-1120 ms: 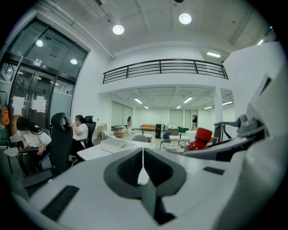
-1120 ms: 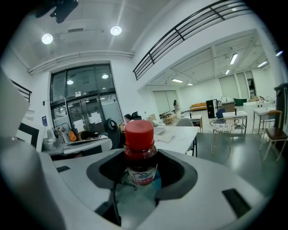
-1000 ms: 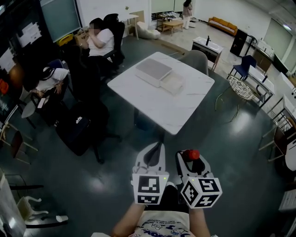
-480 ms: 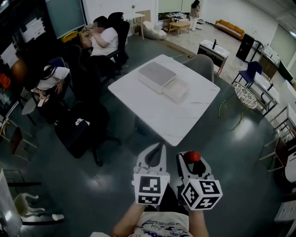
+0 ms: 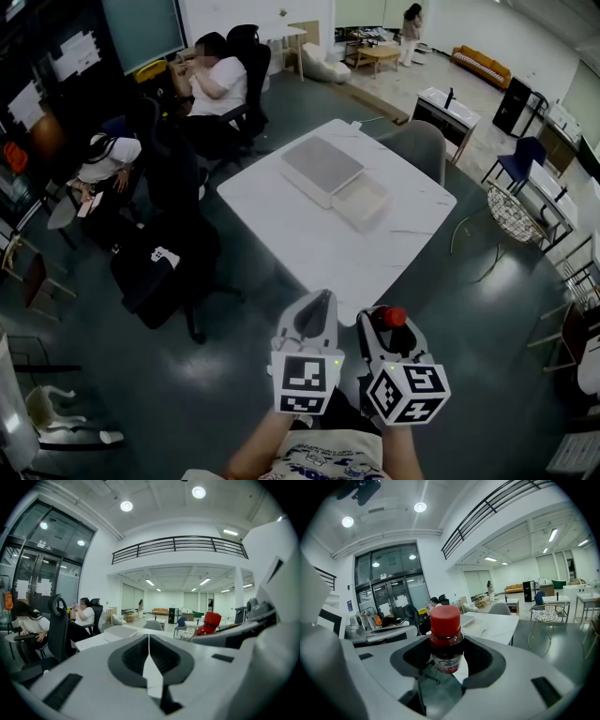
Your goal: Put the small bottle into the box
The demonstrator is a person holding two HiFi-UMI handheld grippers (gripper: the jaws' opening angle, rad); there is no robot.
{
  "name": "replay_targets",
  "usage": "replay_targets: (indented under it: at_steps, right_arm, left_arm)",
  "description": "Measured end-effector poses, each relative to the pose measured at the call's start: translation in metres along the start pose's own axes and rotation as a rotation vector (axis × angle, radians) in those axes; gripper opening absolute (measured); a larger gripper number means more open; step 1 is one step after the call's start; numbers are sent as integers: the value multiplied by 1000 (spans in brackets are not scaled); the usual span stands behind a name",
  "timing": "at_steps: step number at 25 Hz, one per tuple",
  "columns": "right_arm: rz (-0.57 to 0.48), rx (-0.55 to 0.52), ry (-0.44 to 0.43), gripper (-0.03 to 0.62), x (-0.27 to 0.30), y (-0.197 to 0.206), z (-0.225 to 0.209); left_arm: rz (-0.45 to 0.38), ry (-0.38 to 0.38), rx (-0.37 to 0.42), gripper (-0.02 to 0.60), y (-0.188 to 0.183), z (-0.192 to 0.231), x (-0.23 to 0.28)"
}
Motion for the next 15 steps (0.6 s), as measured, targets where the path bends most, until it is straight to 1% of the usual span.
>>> replay_targets:
  at_steps: [9,15]
  right_arm:
    - [13,-10,-33,229,48,-34,-40]
    - [20,-11,-48,229,74,-47,-64]
  left_arm:
    - [6,-42,-8,20,-20,3,60]
    - [10,-60,-11,20,-25,2,91]
Point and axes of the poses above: the fingertips, and each gripper's own axes: x forward along the fingers, z to its left, y out of its underside, the point moved 6 cm from there along -x, backward along the fingers, and after that the axes turned 5 degrees about -y, right-handed, at the moved point
